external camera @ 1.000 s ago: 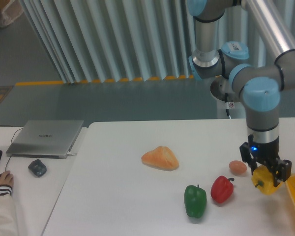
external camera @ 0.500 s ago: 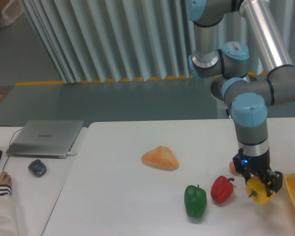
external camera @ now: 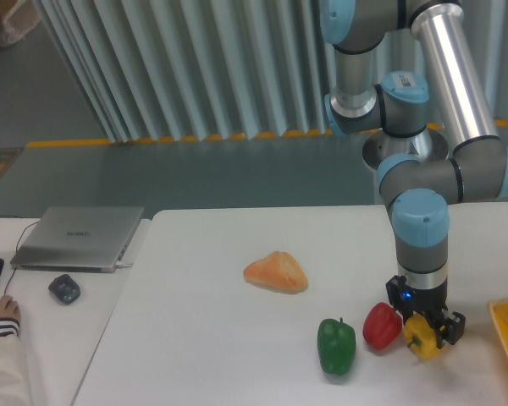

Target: Place the yellow pepper on the table

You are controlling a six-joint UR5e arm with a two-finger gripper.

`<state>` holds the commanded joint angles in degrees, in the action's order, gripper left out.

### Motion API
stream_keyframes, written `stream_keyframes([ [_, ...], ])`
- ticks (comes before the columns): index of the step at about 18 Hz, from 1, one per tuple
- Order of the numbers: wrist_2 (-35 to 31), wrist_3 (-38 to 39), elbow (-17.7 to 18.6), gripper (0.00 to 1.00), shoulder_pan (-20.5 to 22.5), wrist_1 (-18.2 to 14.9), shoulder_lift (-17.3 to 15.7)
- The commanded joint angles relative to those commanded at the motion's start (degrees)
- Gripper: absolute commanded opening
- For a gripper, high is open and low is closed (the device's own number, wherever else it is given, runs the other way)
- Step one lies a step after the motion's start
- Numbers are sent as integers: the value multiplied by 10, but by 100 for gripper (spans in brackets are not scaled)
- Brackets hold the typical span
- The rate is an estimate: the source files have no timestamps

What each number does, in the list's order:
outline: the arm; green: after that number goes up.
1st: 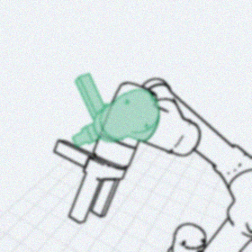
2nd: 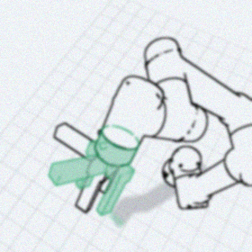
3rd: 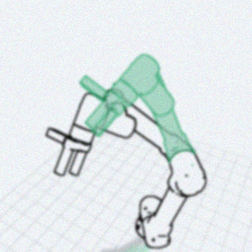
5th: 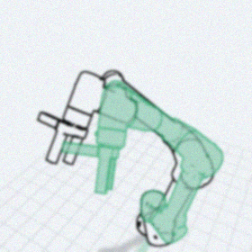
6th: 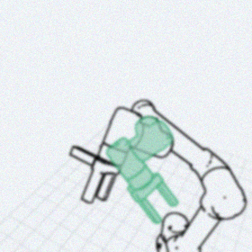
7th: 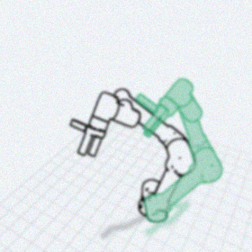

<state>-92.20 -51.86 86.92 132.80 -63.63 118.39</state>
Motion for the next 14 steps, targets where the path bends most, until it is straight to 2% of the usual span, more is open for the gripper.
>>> stream_keyframes([
  [1, 0, -4, 0, 79, 0, 1, -1],
  [2, 0, -5, -2, 100, 1, 2, -2],
  [5, 2, -6, -7, 100, 3, 2, -6],
  [7, 20, -7, -24, 100, 17, -6, -9],
  [11, 38, -10, -29, 100, 20, -7, -31],
  [14, 33, -88, -35, 100, 19, -10, -46],
])
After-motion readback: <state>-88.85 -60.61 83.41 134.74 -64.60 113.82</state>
